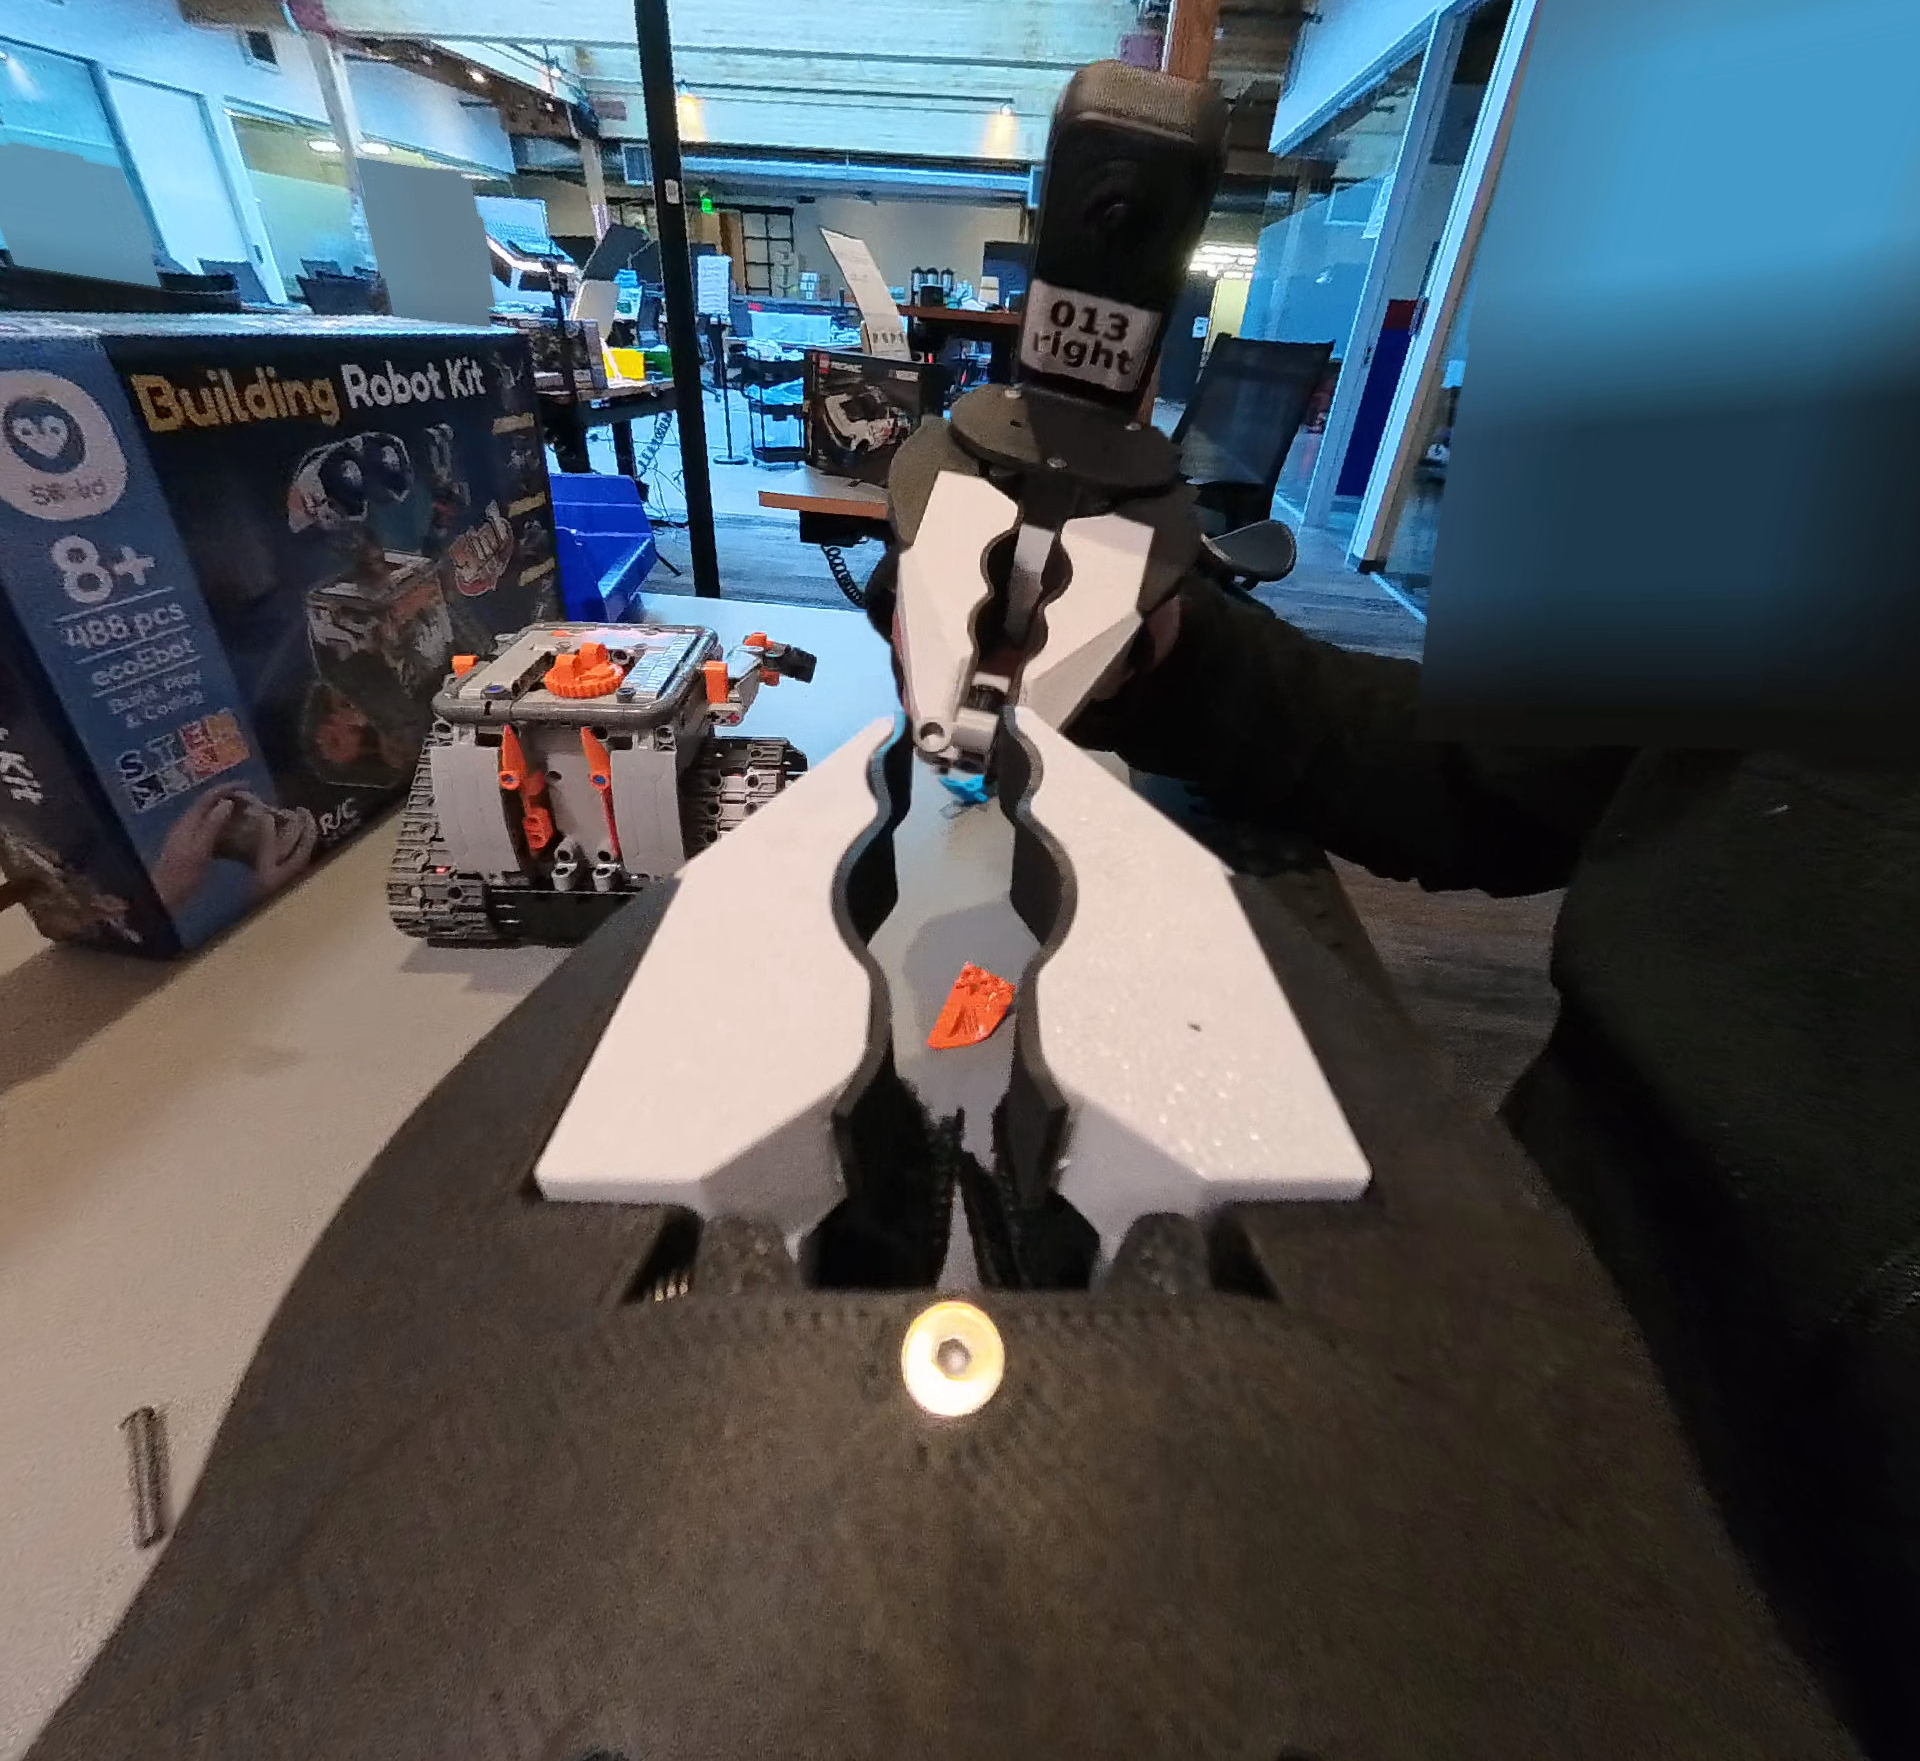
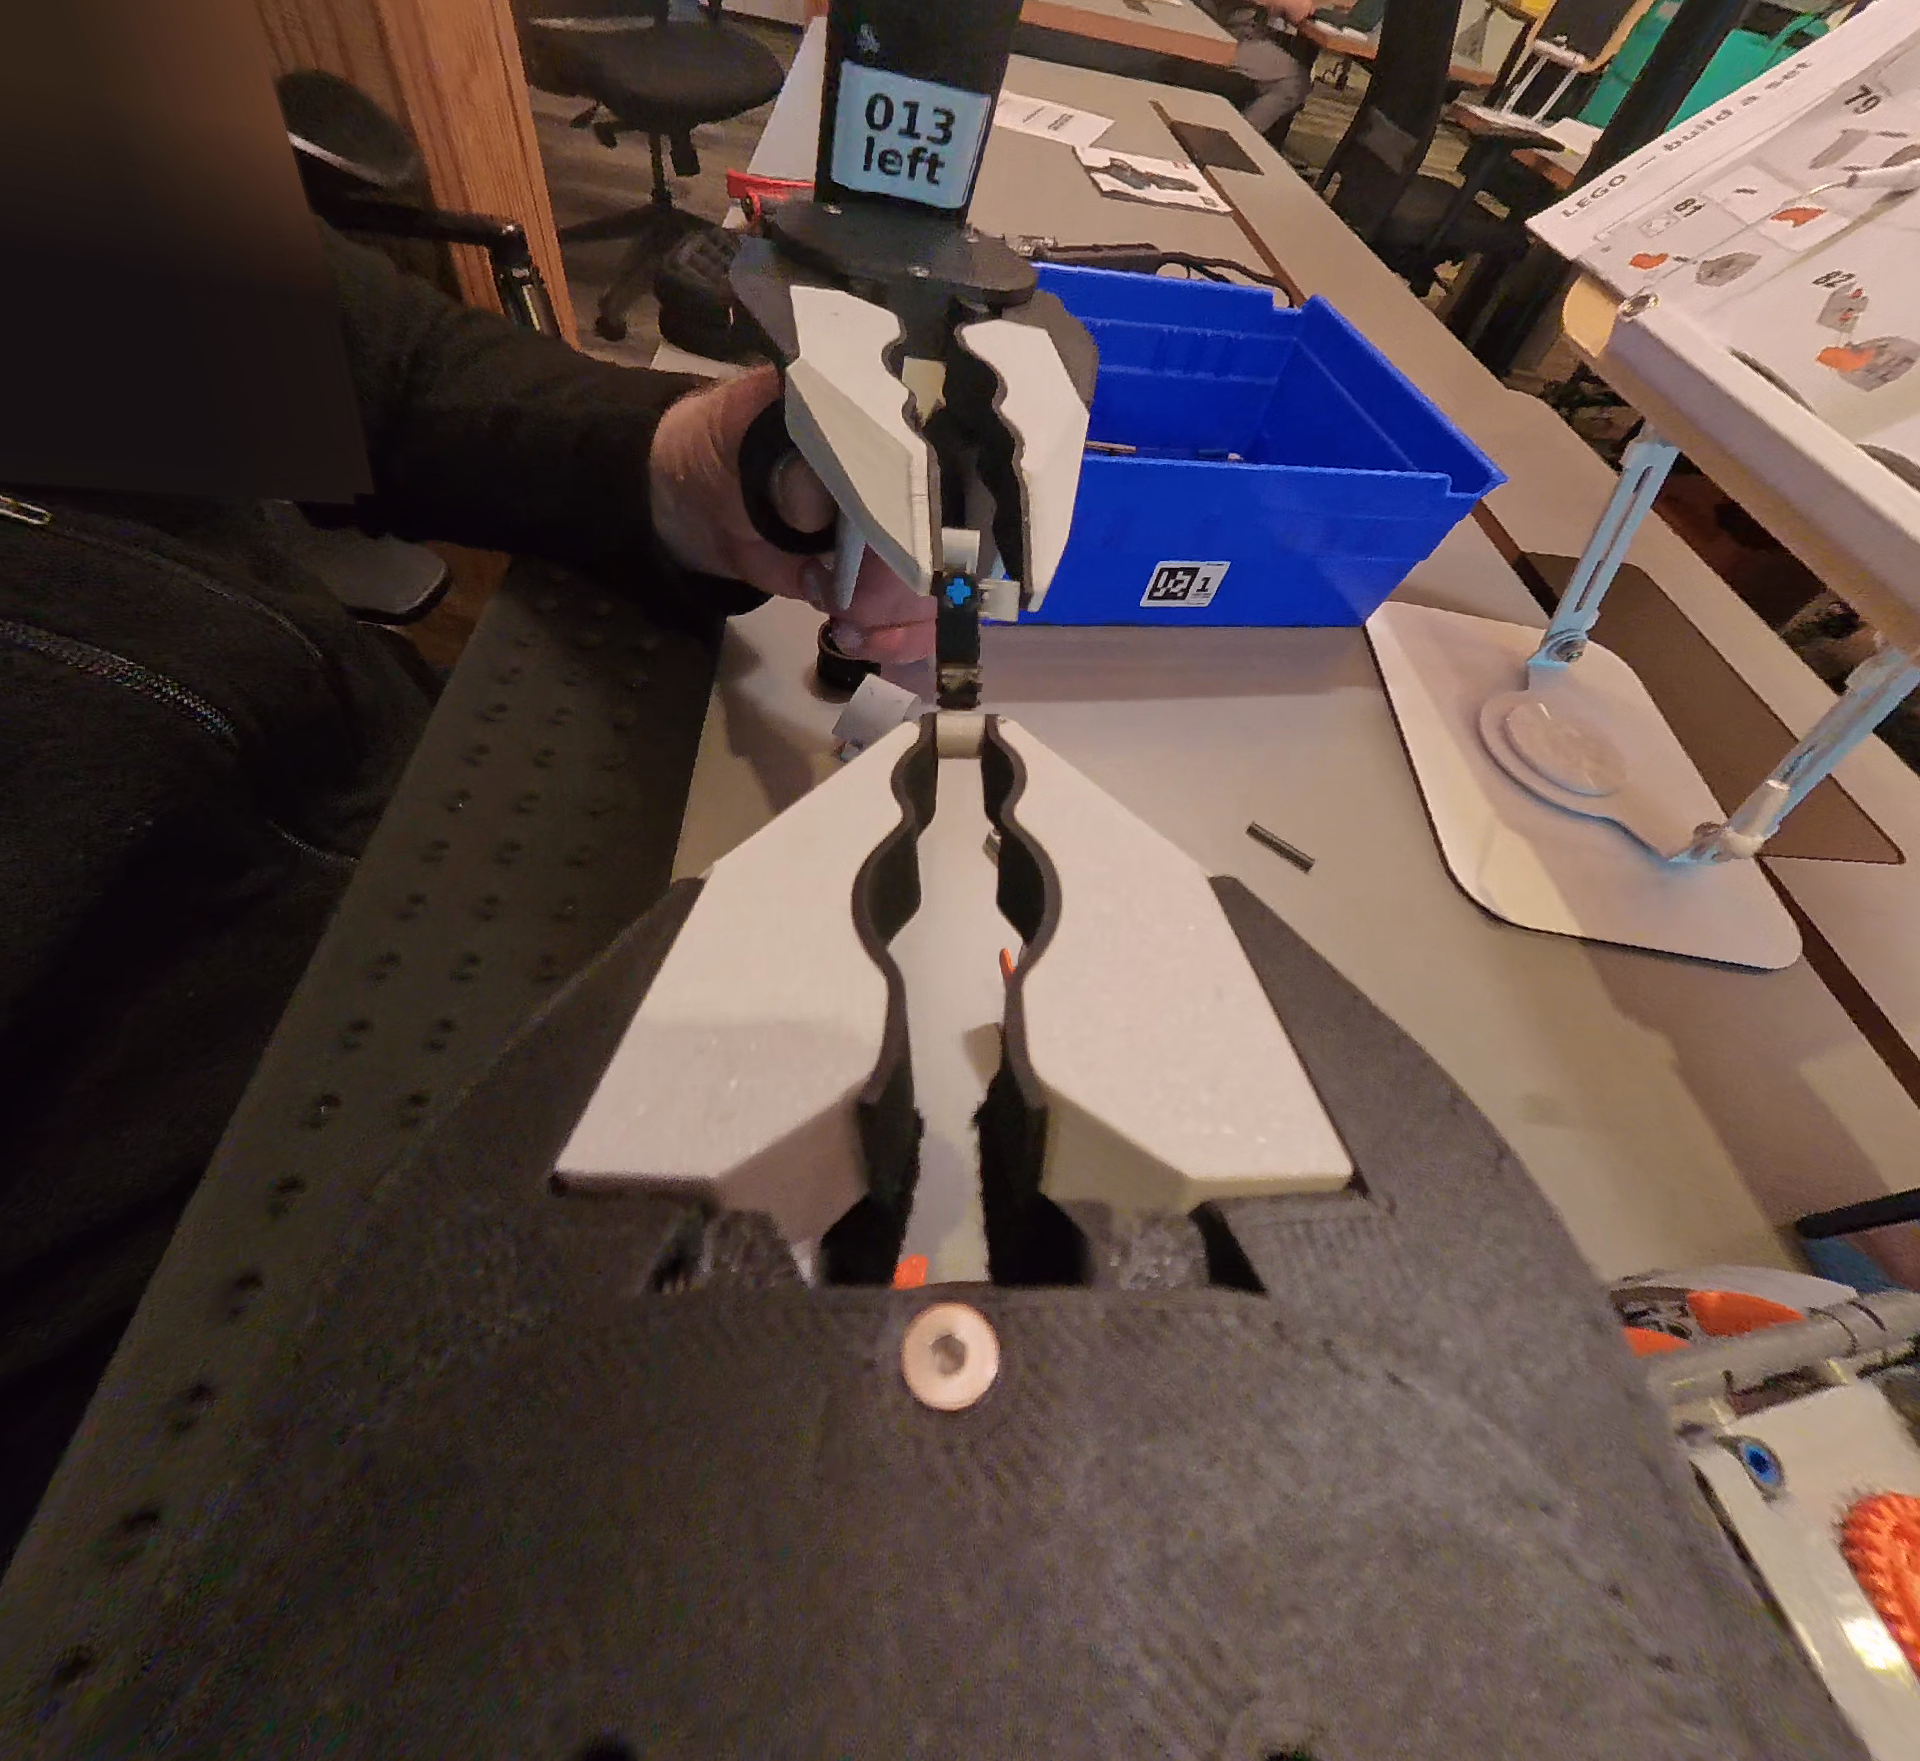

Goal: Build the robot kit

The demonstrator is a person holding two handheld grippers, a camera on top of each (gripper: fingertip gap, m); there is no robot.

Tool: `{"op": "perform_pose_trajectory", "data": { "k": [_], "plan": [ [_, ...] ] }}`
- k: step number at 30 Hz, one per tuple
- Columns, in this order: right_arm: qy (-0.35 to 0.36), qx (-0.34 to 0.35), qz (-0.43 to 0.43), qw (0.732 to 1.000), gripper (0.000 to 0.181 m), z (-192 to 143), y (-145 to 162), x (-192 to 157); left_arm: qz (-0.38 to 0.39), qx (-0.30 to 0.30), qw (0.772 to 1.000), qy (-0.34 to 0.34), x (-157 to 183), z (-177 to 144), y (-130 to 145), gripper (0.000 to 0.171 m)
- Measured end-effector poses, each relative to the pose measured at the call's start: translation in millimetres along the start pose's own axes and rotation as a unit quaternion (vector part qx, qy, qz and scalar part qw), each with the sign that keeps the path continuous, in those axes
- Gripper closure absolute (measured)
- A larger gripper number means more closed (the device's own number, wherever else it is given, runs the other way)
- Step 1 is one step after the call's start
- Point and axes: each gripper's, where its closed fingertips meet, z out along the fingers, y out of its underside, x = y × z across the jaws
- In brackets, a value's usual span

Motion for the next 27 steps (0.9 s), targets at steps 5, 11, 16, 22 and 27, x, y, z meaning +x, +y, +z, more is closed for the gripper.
{"op": "perform_pose_trajectory", "data": {
  "k": [5,11,16,22,27],
  "plan": [
    [0.092,-0.029,-0.082,0.992,0.147,-18.6,-0.5,13.8,-0.011,0.013,1.0,-0.013,-2.1,-2.2,-5.6,0.158],
    [0.231,-0.101,-0.262,0.932,0.144,-7.8,1.9,11.1,-0.096,0.025,0.995,0.006,-7.8,0.7,-0.4,0.158],
    [0.281,-0.118,-0.298,0.905,0.16,0.3,3.4,16.9,-0.141,0.03,0.989,0.028,-8.4,3.1,4.7,0.158],
    [0.275,-0.12,-0.284,0.911,0.168,0.3,5.7,16.0,-0.149,0.031,0.988,0.04,-5.4,4.2,4.6,0.158],
    [0.175,-0.032,-0.105,0.978,0.168,-4.4,4.0,5.2,-0.094,0.009,0.996,0.01,-7.7,5.6,7.6,0.136]
  ]
}}
